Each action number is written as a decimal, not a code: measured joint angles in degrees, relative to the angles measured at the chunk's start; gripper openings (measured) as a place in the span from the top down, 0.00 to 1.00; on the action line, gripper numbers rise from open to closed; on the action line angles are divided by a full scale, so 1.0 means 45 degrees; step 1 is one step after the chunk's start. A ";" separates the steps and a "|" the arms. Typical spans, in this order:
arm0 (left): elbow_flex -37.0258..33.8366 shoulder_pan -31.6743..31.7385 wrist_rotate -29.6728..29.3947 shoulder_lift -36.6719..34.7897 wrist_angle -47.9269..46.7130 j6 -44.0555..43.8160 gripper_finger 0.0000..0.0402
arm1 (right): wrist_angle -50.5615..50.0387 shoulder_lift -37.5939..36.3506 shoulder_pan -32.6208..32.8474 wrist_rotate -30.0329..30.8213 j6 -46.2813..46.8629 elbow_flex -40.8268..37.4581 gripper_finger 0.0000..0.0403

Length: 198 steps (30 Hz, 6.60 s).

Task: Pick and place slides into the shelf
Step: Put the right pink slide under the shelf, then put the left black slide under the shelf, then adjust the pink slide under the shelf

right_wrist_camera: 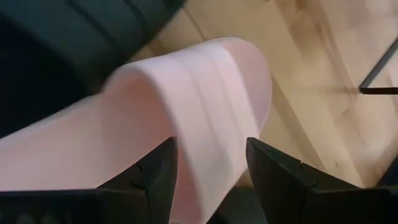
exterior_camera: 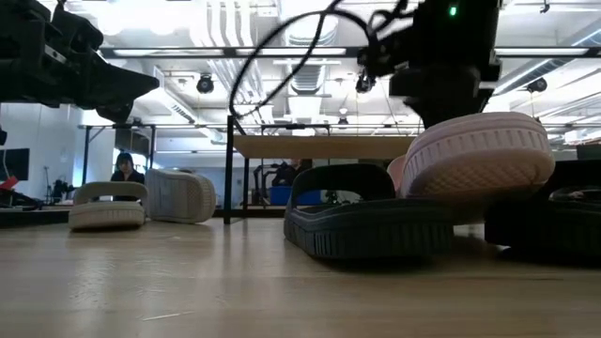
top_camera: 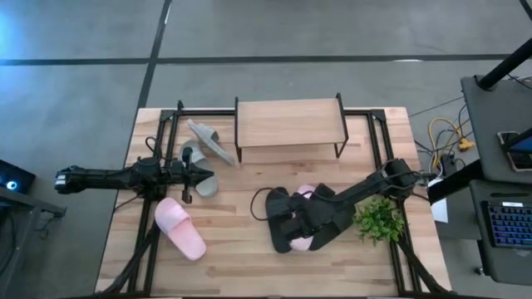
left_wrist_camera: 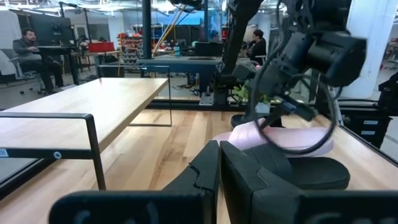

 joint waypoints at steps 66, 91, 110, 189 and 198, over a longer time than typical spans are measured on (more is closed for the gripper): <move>0.0022 -0.0002 -0.0364 0.0144 0.3433 -0.0005 1.00 | 0.3028 -0.3109 -0.4396 0.4041 -0.8077 -0.5845 0.96; 0.0041 -0.0004 -0.1694 0.0141 0.3453 -0.0005 1.00 | 0.5124 -0.3133 -0.4672 0.4938 -0.9428 -0.7158 0.51; 0.0046 -0.0002 -0.1734 0.0131 0.4044 -0.2655 1.00 | 0.2348 -0.3483 -0.1448 -0.1345 -0.6292 -0.3002 0.52; -0.0017 -0.0005 0.0797 0.1064 0.2073 -0.4095 1.00 | 0.8626 0.2377 -0.5304 0.3421 -1.2185 0.2221 0.54; -0.0017 -0.0001 0.0797 0.1064 0.2071 -0.4090 1.00 | 0.5309 0.2279 -0.5166 0.2621 -1.2069 0.3505 0.52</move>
